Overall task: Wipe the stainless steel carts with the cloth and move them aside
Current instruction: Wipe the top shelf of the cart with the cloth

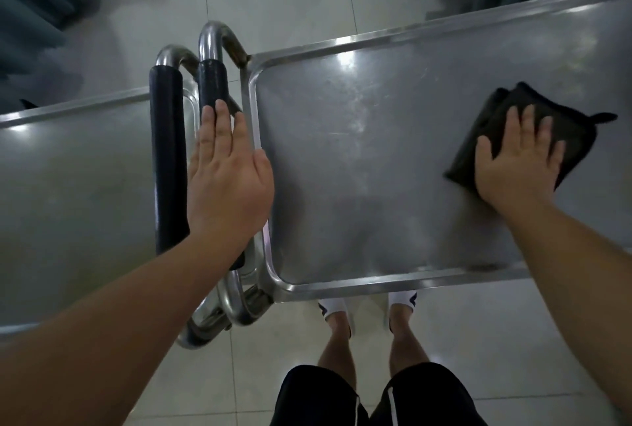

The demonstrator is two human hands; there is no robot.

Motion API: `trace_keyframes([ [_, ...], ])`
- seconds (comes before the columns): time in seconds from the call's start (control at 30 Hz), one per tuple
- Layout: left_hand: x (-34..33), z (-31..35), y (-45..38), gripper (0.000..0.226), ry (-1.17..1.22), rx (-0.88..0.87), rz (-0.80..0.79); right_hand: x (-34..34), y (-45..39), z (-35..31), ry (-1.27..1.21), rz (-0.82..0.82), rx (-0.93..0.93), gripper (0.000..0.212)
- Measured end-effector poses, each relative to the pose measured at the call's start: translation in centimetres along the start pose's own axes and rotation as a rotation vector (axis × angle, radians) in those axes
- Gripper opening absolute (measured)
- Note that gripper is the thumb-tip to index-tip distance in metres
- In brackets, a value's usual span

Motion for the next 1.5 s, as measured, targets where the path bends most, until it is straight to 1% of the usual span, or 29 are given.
trace_keyframes([
  [0.07, 0.0, 0.0, 0.0, 0.064, 0.007, -0.001, -0.002, -0.8, 1.1, -3.6, -0.032, 0.042, -0.039, 0.078],
  [0.1, 0.0, -0.1, 0.0, 0.064, 0.007, -0.003, -0.003, -1.4, 2.2, -6.0, -0.034, 0.066, -0.011, 0.077],
  [0.17, -0.1, -0.1, -0.1, 0.065, 0.005, 0.002, -0.005, -3.1, 4.9, -11.7, -0.015, 0.078, 0.1, 0.076],
  [0.23, 0.0, -0.1, -0.1, 0.067, 0.0, 0.0, -0.009, -5.0, 7.8, -17.8, -0.025, 0.05, 0.219, 0.077],
  [0.3, 0.0, 0.0, 0.0, 0.068, -0.005, -0.006, -0.005, -7.1, 10.5, -24.0, -0.045, 0.007, 0.403, 0.077],
  [0.4, 0.1, 0.0, 0.1, 0.067, -0.023, -0.008, 0.002, -9.3, 14.0, -30.8, -0.061, -0.092, 0.797, 0.083],
  [0.47, 0.1, 0.0, 0.2, 0.066, -0.037, -0.011, 0.01, -9.9, 14.6, -32.1, -0.037, -0.13, 0.964, 0.087],
  [0.53, 0.1, 0.1, 0.2, 0.066, -0.03, -0.014, 0.009, -9.7, 13.9, -31.6, 0.001, -0.143, 1.058, 0.081],
  [0.6, 0.0, 0.1, 0.3, 0.066, -0.02, -0.019, -0.001, -9.1, 12.3, -29.8, 0.044, -0.155, 1.123, 0.073],
  [0.67, 0.0, 0.2, 0.2, 0.067, -0.008, -0.023, -0.02, -7.9, 9.8, -26.5, 0.094, -0.168, 1.124, 0.072],
  [0.77, 0.0, 0.2, 0.1, 0.067, 0.011, -0.017, -0.024, -5.0, 4.4, -19.4, 0.135, -0.075, 1.002, 0.071],
  [0.83, 0.0, 0.2, 0.1, 0.066, 0.008, -0.019, -0.026, -2.7, 0.3, -13.8, 0.153, -0.055, 0.818, 0.072],
  [0.93, 0.0, 0.0, 0.1, 0.066, -0.006, -0.022, -0.028, 0.7, -5.4, -6.1, 0.104, -0.039, 0.438, 0.078],
  [1.0, -0.1, -0.1, 0.1, 0.066, -0.013, -0.028, -0.026, 2.0, -7.7, -2.8, 0.058, -0.008, 0.195, 0.08],
  [1.07, -0.3, -0.2, 0.1, 0.066, -0.017, -0.026, -0.023, 2.1, -8.8, -2.5, 0.033, 0.006, 0.032, 0.082],
  [1.17, -0.3, -0.3, 0.1, 0.066, -0.033, -0.023, -0.022, 1.2, -8.4, -6.9, -0.02, 0.035, -0.073, 0.081],
  [1.27, -0.2, -0.1, 0.1, 0.066, -0.05, -0.024, -0.02, -0.5, -6.3, -14.1, -0.059, 0.06, -0.039, 0.078],
  [1.33, -0.1, 0.0, 0.1, 0.067, -0.054, -0.024, -0.021, -1.9, -3.6, -19.7, -0.072, 0.048, 0.044, 0.076],
  [1.37, -0.1, 0.1, 0.0, 0.067, -0.052, -0.022, -0.02, -2.8, -1.8, -22.6, -0.062, 0.032, 0.116, 0.076],
  [1.4, 0.0, 0.1, 0.1, 0.067, -0.05, -0.019, -0.016, -3.8, 0.2, -25.3, -0.047, 0.013, 0.215, 0.076],
  [1.43, 0.0, 0.1, 0.1, 0.067, -0.047, -0.017, -0.014, -4.9, 2.1, -27.9, -0.031, -0.009, 0.356, 0.076],
  [1.5, 0.0, 0.1, 0.2, 0.066, -0.042, -0.015, -0.011, -6.7, 4.9, -31.8, 0.031, -0.098, 0.74, 0.074],
])
Point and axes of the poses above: each hand's wrist, its own y-axis away from the middle knuckle, its own x-axis out of the back of the hand, z = x × y, the point moved 4 cm from there along -y, towards the middle knuckle, and after that the axes turned 8 degrees about x, right-handed, at the moved point
